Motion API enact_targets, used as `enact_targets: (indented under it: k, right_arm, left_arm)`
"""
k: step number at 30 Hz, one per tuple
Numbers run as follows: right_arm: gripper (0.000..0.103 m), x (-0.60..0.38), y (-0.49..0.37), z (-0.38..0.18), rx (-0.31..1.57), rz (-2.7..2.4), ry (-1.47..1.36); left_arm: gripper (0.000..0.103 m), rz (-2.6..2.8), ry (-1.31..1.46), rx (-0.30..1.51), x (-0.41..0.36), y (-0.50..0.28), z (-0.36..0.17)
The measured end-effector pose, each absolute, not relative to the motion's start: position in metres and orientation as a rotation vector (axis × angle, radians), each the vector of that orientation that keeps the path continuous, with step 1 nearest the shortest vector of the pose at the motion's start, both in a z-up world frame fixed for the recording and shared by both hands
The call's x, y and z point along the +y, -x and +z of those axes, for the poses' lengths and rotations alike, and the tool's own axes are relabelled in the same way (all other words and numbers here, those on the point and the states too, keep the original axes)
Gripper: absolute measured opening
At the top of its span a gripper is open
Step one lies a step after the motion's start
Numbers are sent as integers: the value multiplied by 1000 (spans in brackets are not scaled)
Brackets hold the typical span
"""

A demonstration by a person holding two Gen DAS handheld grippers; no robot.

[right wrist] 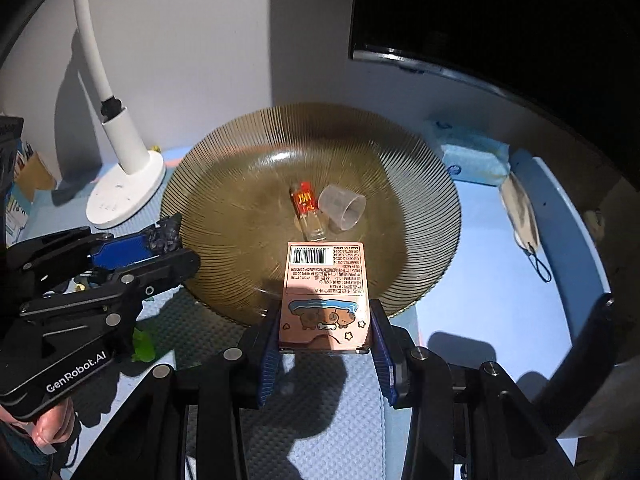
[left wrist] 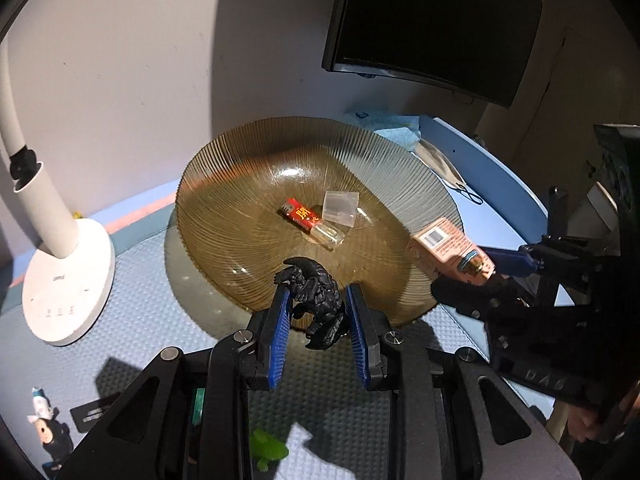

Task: Organize rigid objects
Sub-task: 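Carry the black figurine and pink box into the amber bowl and release, then grasp the pink eraser with the left tool while the right tool grasps the blue lighter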

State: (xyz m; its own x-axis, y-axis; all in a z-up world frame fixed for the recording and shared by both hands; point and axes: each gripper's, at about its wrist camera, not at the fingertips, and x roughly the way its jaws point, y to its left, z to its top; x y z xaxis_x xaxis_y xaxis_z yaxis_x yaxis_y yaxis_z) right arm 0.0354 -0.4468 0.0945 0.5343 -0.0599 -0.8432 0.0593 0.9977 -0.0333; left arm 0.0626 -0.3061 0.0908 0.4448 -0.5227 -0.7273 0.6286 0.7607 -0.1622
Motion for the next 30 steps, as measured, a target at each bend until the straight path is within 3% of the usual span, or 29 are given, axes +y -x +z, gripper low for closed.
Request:
enact_targets:
  k: [2, 3, 4, 5, 6, 15, 23, 26, 28, 30]
  right_arm:
    - [41, -448, -43, 91, 1025, -71, -10]
    - [48, -449, -45, 91, 1024, -73, -18]
    - [54, -451, -46, 92, 1010, -82, -26]
    - [56, -455, -43, 95, 991, -110, -30]
    - [56, -458, -43, 96, 986, -117, -38]
    - [56, -459, 4, 117, 932, -101, -128]
    - [57, -385, 29, 149, 843, 30, -73]
    - [61, -357, 39, 146, 807, 81, -71]
    - [78, -341, 43, 132, 799, 116, -95]
    - [82, -329, 44, 107, 798, 146, -128]
  left_arm:
    - [28, -707, -148, 845, -310, -66, 92]
    - [45, -703, -148, 836, -311, -66, 94]
    - [53, -693, -149, 828, -310, -65, 96]
    - [72, -672, -145, 807, -305, -64, 100]
    - [80, -663, -136, 784, -298, -61, 104]
    - [80, -547, 38, 741, -181, -33, 130]
    - [80, -399, 112, 656, -69, 23, 152]
    - [83, -333, 128, 636, -36, 37, 145]
    - [84, -280, 145, 651, -15, 42, 128]
    - [84, -225, 144, 681, 0, 42, 108]
